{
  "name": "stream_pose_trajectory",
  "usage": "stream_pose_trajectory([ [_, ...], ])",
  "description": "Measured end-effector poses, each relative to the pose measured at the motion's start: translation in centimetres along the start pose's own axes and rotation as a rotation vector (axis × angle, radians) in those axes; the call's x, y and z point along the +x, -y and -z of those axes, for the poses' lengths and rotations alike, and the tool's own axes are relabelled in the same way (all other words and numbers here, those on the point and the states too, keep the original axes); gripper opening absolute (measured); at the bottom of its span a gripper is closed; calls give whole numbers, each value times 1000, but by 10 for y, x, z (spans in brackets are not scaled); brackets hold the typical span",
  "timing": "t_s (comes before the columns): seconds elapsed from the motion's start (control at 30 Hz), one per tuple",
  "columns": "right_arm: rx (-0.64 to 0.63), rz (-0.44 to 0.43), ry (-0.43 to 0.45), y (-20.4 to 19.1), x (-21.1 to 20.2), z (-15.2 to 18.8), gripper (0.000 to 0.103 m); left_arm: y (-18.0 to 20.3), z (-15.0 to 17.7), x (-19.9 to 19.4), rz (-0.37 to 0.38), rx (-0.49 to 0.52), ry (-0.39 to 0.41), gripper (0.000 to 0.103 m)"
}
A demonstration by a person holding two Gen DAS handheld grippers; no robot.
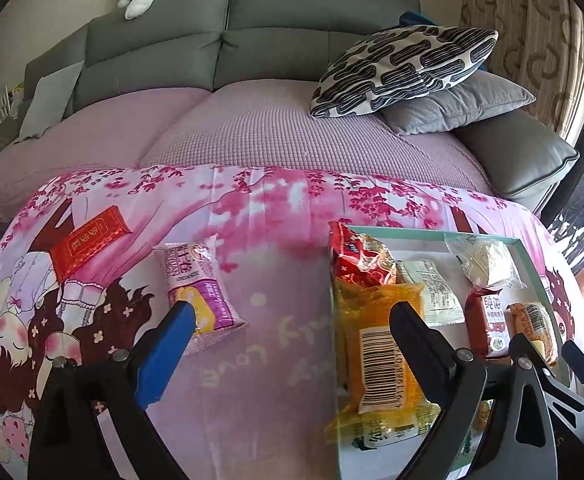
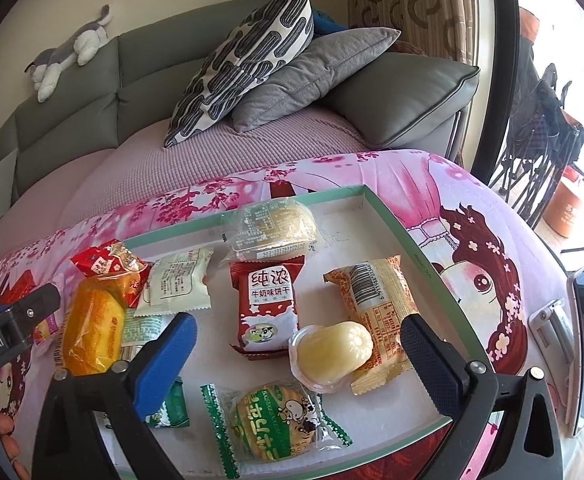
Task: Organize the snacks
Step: 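Grasp the red envelope pack with the left gripper while the right gripper grasps the pink roll pack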
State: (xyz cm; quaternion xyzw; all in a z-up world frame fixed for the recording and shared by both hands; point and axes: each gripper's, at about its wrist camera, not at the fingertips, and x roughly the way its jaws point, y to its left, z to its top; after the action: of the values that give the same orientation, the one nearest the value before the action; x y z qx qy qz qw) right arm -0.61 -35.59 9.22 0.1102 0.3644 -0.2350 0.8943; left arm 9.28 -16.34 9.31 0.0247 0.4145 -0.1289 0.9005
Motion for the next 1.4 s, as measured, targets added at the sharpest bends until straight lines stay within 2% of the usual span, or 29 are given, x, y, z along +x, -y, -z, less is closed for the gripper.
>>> stream_pose_trajectory([
  [0.2, -35, -20, 25, -25, -11, -3, 103, -39, -6, -5, -99, -6, 1, 98],
  [0.33, -61, -84, 41, -56, -18, -5, 103, -78, -10, -12, -178, -30, 4, 98],
  [0.47, -106, -180, 36, -98, -22, -2, 103, -116, -16, -17, -192, -84, -7, 98],
  [0.67, -230, -265, 33, -168, -26, 4, 103, -159, -25, -7, -219, -40, -38, 98],
  [1.0, -270, -353, -136, -242, 33, 9, 103, -205, -58, 75, -135, 111, -189, 98],
  [1.1, -311, -339, -148, -257, 48, 9, 103, -212, -61, 100, -147, 152, -234, 97],
  [1.23, -356, -331, -172, -273, 64, 10, 103, -219, -63, 123, -101, 186, -290, 90],
  [1.3, -366, -335, -180, -278, 69, 10, 99, -221, -63, 133, -101, 201, -309, 82],
  [1.4, -381, -330, -194, -283, 75, 11, 89, -222, -66, 138, -85, 203, -315, 81],
])
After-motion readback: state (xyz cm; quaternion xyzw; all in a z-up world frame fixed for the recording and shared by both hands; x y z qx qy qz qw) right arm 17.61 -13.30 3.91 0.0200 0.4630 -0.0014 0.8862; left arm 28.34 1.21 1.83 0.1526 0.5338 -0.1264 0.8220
